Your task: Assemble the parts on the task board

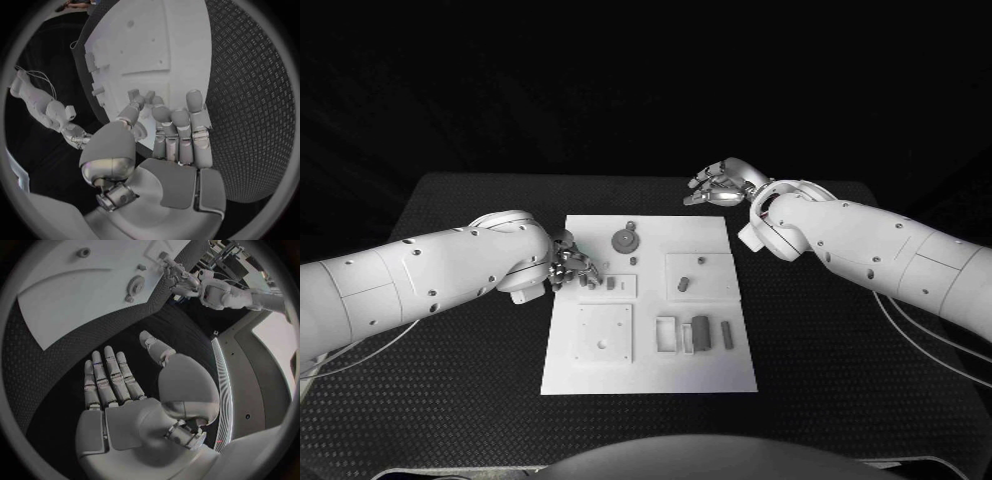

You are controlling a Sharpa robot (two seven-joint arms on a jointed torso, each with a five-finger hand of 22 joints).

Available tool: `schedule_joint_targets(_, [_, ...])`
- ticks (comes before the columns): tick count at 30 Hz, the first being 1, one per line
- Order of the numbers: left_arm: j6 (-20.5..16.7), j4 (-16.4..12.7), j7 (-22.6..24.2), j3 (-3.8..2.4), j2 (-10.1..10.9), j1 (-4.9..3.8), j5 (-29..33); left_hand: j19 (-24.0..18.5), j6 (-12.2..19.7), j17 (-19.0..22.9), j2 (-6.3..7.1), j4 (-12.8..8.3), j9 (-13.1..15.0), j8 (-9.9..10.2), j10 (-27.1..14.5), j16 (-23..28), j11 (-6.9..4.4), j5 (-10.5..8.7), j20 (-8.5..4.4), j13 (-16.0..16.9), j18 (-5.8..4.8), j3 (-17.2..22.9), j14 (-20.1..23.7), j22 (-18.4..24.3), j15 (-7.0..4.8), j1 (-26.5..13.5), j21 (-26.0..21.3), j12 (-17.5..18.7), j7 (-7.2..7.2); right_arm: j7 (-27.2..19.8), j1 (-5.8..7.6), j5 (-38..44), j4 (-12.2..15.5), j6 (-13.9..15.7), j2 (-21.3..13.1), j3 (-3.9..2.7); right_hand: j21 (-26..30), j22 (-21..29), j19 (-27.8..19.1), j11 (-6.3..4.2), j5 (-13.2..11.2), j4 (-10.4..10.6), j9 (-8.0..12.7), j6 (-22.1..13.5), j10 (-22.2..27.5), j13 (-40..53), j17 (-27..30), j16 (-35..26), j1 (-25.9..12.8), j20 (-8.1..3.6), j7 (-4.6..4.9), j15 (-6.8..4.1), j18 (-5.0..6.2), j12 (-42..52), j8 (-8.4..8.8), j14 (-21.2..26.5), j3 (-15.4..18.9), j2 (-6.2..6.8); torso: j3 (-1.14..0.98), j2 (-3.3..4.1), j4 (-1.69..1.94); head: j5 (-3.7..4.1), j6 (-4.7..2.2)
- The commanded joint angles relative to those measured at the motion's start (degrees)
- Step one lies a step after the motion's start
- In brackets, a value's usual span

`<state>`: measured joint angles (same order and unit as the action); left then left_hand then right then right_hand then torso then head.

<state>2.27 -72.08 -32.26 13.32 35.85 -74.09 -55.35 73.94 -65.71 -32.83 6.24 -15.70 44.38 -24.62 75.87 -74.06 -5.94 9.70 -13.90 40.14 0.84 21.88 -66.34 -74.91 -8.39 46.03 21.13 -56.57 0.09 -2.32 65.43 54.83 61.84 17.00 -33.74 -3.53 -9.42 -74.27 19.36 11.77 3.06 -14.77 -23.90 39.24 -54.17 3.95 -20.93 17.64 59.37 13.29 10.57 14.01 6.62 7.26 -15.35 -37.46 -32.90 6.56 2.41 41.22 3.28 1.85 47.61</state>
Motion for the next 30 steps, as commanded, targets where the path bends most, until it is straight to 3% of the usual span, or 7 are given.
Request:
schedule_joint_targets(1, [-0.5, -0.2, 0.2, -0.09, -0.2, -0.01, 0.9, 0.2, 0.3, 0.0, 0.17, -0.1, -0.1, -0.4, 0.2, -0.4, -0.43, -0.25, -0.15, 0.0, 0.15, -0.4, -0.1, -1.0, -0.26, -0.7, -0.3, -0.2, -0.15, -0.3, -0.03, 0.1, 0.0, -0.6, 0.0, -0.02, 0.4, -0.1, 0.1, -0.11, -0.1, 0.2, 0.1, -0.3, -0.4, 0.0, 0.1, -0.4, -0.3, 0.09, 3.3, 0.34, -0.86, -0.2, -0.3, 0.0, 0.2, -0.06, -0.01, 0.0, -0.01, 0.02, 0.0])
schedule_joint_targets(13, [-1.1, -0.4, 0.3, -0.3, 0.4, -0.02, 1.0, 0.3, 0.3, 0.0, 0.11, 0.0, -0.1, -0.4, 0.2, -0.4, -0.46, -0.29, -0.17, 0.0, 0.17, -0.5, -0.1, -1.0, -0.29, -0.9, -0.3, -0.3, -0.18, -0.3, -0.06, 0.1, 0.0, -0.6, 0.0, -0.02, 0.4, -0.1, 0.1, -0.1, -0.1, 0.2, 0.1, -0.3, -0.4, 0.0, 0.1, -0.4, -0.3, 0.09, 3.31, 0.36, -0.86, -0.3, -0.31, 0.0, 0.2, -0.06, -0.03, -0.01, 0.01, 0.12, -0.09])
schedule_joint_targets(19, [-3.0, -0.6, 1.5, -2.77, 0.9, -0.04, 3.2, 0.2, 0.6, 0.0, 0.37, 0.0, -0.2, -0.3, 0.1, -0.3, -0.41, -0.37, -0.19, -0.1, 0.18, -0.8, 0.0, -0.9, -0.34, -1.4, -0.5, -0.2, -0.11, -0.3, -0.07, 0.1, 0.0, -0.5, 0.0, -0.02, 0.5, -0.1, 0.1, -0.1, -0.1, 0.2, 0.1, -0.3, -0.4, 0.0, 0.1, -0.4, -0.4, 0.09, 3.32, 0.37, -0.86, -0.3, -0.32, 0.0, 0.2, -0.04, -0.02, -0.03, 0.0, 0.25, -0.22])
schedule_joint_targets(23, [-5.8, -0.8, 4.4, -4.91, 1.3, -0.18, 6.8, -1.6, 2.8, 0.5, 0.69, -0.4, -0.9, 0.5, -1.9, 1.0, 0.55, -0.33, 0.22, -0.7, -0.2, -0.7, 2.0, -0.5, -0.01, -1.6, -1.8, 1.2, 0.82, -0.3, -0.07, 0.1, -0.1, -0.5, 0.0, -0.02, 0.5, -0.2, 0.1, -0.09, -0.1, 0.2, 0.1, -0.3, -0.4, 0.0, 0.1, -0.4, -0.4, 0.1, 3.32, 0.39, -0.86, -0.3, -0.32, 0.0, 0.2, -0.02, -0.02, -0.05, 0.04, 0.32, -0.44])
schedule_joint_targets(25, [-7.5, -0.8, 7.3, -5.24, 1.4, -0.57, 10.5, -3.4, 5.4, 1.0, 0.8, -0.6, -1.5, 1.4, -3.8, 2.2, 1.6, -0.31, 0.7, -1.3, -0.6, -0.5, 3.9, -0.2, 0.58, -1.3, -3.0, 2.4, 1.9, -0.3, -0.07, 0.1, -0.2, -0.5, 0.0, -0.02, 0.5, -0.2, 0.1, -0.09, -0.1, 0.2, 0.1, -0.4, -0.4, 0.0, 0.1, -0.4, -0.4, 0.1, 3.32, 0.39, -0.86, -0.3, -0.32, 0.0, 0.2, -0.01, 0.0, -0.02, 0.03, 0.38, -0.6])
schedule_joint_targets(29, [-10.2, -0.6, 15.0, -5.27, 1.1, -0.94, 14.7, -13.2, 11.5, 4.5, -0.58, -0.2, -3.6, 3.5, -13.3, 9.2, 5.74, -0.07, 5.46, -5.9, -0.84, 1.4, 13.4, 2.7, 5.7, 2.3, -9.5, 10.6, 5.61, -0.3, -0.07, 0.0, -0.4, -0.5, 0.0, -0.02, 0.5, -0.2, 0.1, -0.09, -0.1, 0.2, 0.1, -0.4, -0.4, 0.0, 0.1, -0.4, -0.4, 0.1, 3.32, 0.4, -0.85, -0.3, -0.33, 0.0, 0.2, -0.01, 0.0, 0.0, 0.0, 0.43, -0.97])
schedule_joint_targets(30, [-9.9, -0.4, 17.9, -5.26, 0.9, -0.94, 14.6, -15.6, 12.7, 5.9, -1.23, -0.7, -4.4, 3.7, -15.2, 11.7, 6.81, 0.01, 7.4, -8.0, -0.84, 2.5, 15.6, 3.9, 7.82, 4.1, -11.5, 13.6, 6.79, -0.4, -0.07, -0.1, -0.5, -0.5, 0.0, -0.02, 0.5, -0.2, 0.1, -0.09, -0.1, 0.2, 0.1, -0.4, -0.4, 0.0, 0.1, -0.4, -0.4, 0.1, 3.32, 0.4, -0.85, -0.3, -0.33, 0.0, 0.2, -0.01, 0.0, -0.01, 0.0, 0.44, -1.03])
